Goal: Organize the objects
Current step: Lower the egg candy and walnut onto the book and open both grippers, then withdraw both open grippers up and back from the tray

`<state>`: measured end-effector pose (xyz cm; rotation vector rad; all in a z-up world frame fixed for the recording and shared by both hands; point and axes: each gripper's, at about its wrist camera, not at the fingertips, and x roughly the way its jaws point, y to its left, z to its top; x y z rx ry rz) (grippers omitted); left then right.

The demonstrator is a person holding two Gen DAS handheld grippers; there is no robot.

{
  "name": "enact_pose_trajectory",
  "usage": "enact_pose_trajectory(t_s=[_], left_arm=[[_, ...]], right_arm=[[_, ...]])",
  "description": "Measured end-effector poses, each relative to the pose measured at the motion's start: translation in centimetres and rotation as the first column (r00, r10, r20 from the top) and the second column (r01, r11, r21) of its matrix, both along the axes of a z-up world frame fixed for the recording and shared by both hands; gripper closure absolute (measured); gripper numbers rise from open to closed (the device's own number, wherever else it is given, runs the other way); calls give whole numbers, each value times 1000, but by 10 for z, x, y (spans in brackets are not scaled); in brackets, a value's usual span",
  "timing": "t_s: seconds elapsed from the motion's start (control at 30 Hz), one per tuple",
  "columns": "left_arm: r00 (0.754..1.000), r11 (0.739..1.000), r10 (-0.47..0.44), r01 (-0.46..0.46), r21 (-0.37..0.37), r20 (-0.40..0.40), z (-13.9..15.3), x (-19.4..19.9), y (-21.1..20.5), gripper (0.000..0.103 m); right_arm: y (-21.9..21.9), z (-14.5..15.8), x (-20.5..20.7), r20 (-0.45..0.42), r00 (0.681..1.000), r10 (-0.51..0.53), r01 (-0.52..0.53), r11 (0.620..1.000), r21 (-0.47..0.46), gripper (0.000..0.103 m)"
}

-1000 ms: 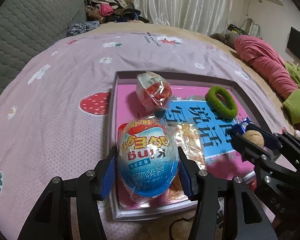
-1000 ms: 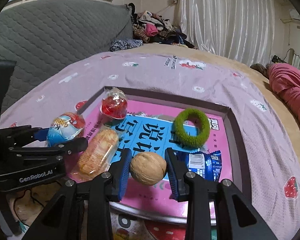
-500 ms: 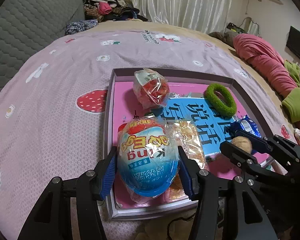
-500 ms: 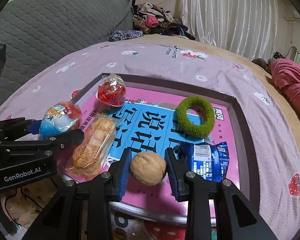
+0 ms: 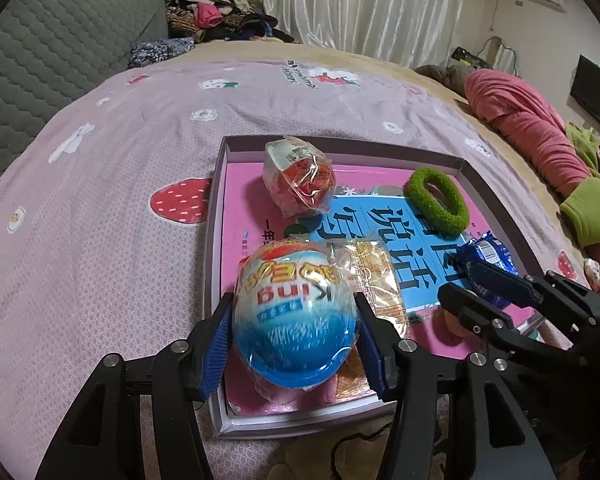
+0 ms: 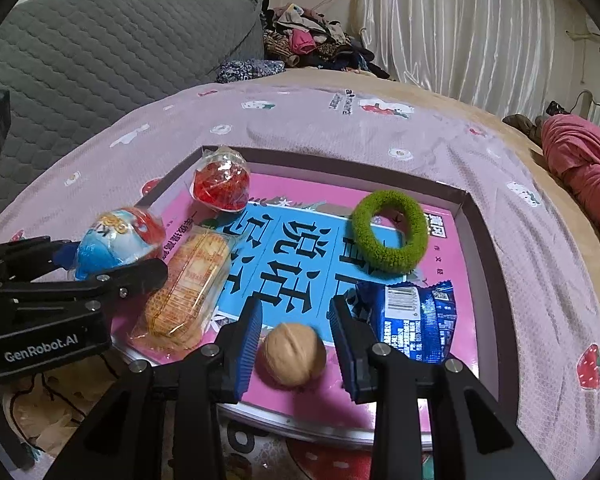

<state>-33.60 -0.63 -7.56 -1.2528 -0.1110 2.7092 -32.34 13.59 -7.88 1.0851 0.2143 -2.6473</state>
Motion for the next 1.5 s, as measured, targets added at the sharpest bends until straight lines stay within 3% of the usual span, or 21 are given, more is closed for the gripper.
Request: enact_pose_trajectory(t_s=[0.47,0.77,0.9,1.37,1.5], left_arm=[[1000,1000,0,0,-6,14,0,1,-1,44],[1000,999,0,0,-36,11,3,3,3,37],[1000,1000,0,0,-31,11,5,4,2,32],[1000,999,18,-19,-40,-19,21,13,-3,25],[999,999,23,-25,-44,-31,27,16,-5,23]], right_arm=[[4,13,7,-27,1000,-5,4,1000,-16,67],[3,16,8,-31,999,-9,8,1000,-14,66],[6,18,9,-32,999,-16,15,1000,-26,57],[8,24,14,-50,998,-24,23,999,-26,48],[9,28,15,-57,998,-28,26,999,-32,41]])
